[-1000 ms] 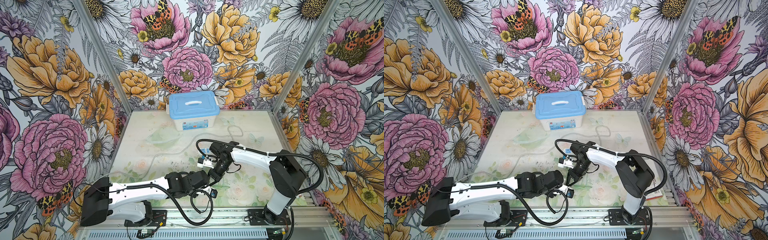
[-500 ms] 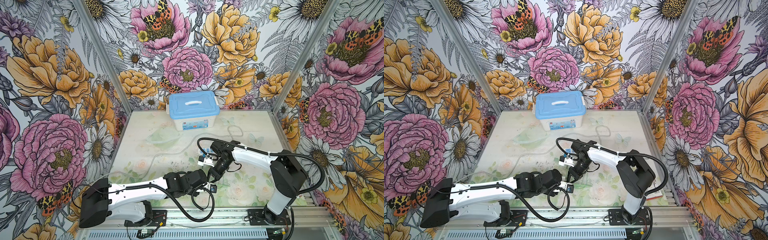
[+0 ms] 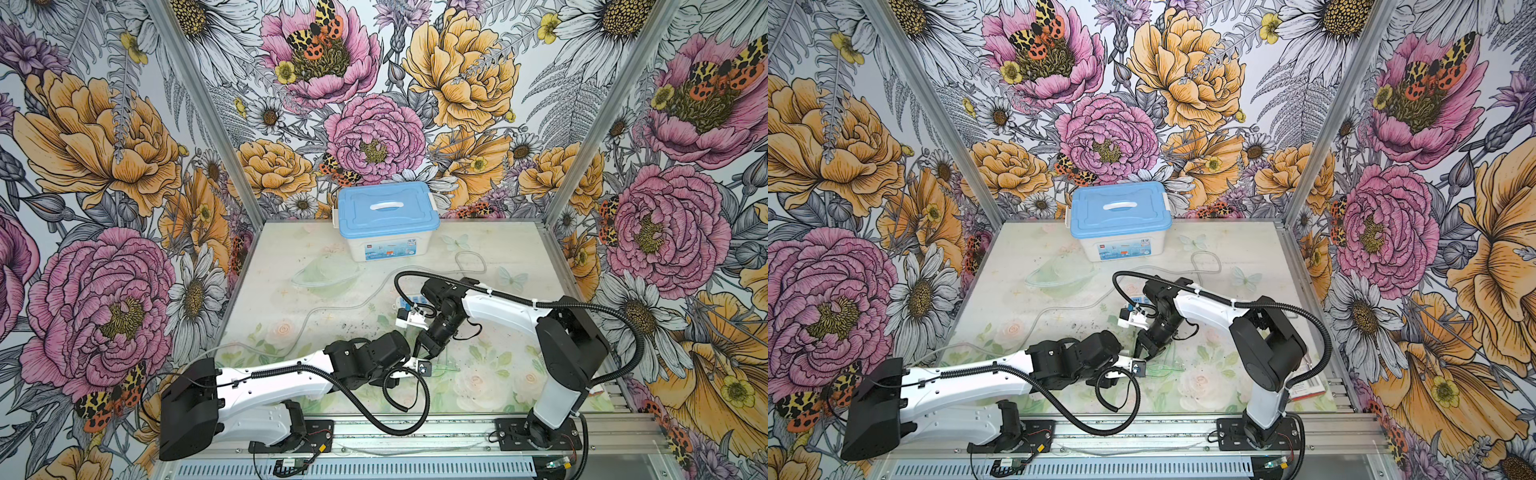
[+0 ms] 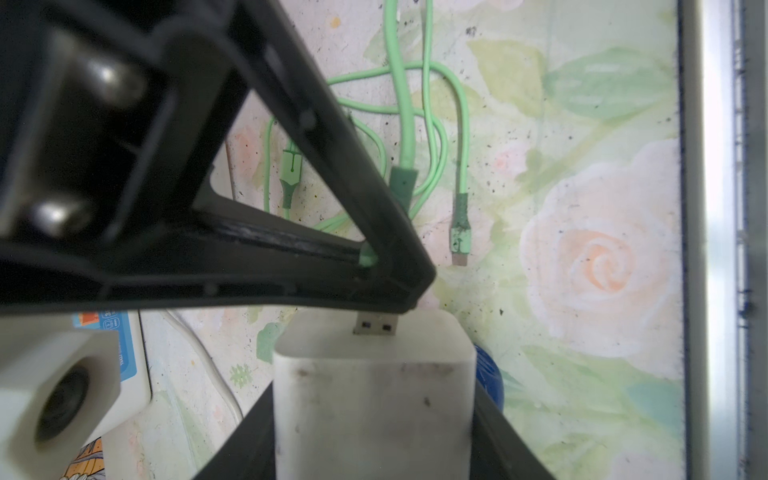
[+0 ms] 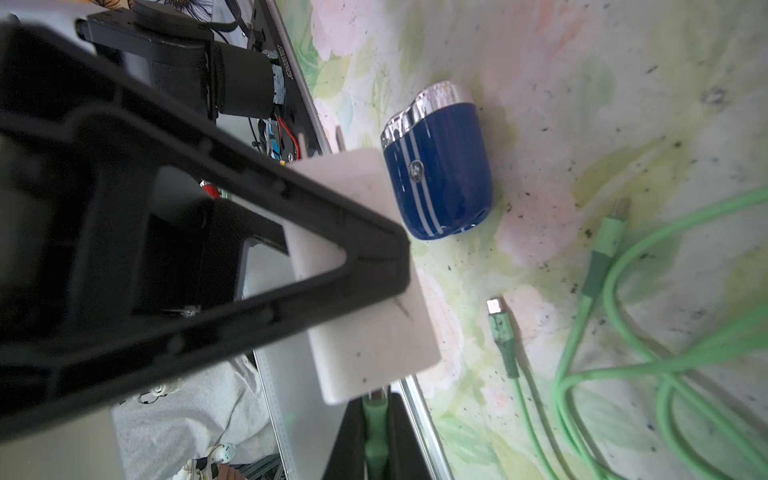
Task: Charge the electric shaver
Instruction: Insert the charging cable into the plug.
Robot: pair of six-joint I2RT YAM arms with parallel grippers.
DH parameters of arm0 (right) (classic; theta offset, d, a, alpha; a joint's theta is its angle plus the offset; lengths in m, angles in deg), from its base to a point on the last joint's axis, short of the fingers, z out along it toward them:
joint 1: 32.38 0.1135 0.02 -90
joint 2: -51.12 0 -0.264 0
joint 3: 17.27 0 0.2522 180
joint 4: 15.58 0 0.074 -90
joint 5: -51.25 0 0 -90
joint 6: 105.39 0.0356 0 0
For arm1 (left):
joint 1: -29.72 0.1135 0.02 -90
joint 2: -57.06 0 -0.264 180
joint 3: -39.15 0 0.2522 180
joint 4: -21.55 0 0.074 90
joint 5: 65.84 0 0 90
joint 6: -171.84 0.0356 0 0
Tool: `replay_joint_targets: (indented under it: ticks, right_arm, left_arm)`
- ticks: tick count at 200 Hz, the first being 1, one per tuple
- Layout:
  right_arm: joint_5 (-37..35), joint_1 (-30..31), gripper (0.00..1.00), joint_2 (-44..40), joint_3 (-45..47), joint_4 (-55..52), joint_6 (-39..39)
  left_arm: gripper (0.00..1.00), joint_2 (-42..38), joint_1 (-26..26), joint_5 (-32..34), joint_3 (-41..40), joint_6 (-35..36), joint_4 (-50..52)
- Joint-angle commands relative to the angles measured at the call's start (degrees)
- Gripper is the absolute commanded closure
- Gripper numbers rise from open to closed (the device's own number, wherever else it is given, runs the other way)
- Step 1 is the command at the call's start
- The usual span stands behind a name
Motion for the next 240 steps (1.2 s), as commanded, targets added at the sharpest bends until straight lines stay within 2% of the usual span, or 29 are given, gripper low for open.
replay_joint_targets:
  ticks: [1, 74, 168, 197, 240]
  right_arm:
    - [-3.69, -0.70, 1.00, 2.79, -3.39, 16.11, -1.03]
    - [-0.76, -4.21, 1.00, 0.82, -2.15, 15.71, -3.19]
    - [2.22, -5.42, 1.00, -2.38, 1.18, 15.17, -2.48]
    - [3.70, -5.71, 1.00, -2.83, 0.17, 15.40, -3.06]
    - [6.58, -4.28, 1.00, 0.92, -3.38, 15.40, -5.08]
  left_arm:
    - [1.00, -4.19, -0.92, -17.04, 3.70, -3.89, -23.59]
    - [1.00, -6.70, 2.15, -28.16, 7.89, -4.70, -16.51]
    - [1.00, -7.82, 1.86, -31.05, 8.90, -2.46, -14.00]
    - [1.00, -8.10, 2.64, -32.28, 7.81, -4.54, -17.72]
    - [1.00, -7.47, 2.74, -32.43, 7.07, -5.47, -22.57]
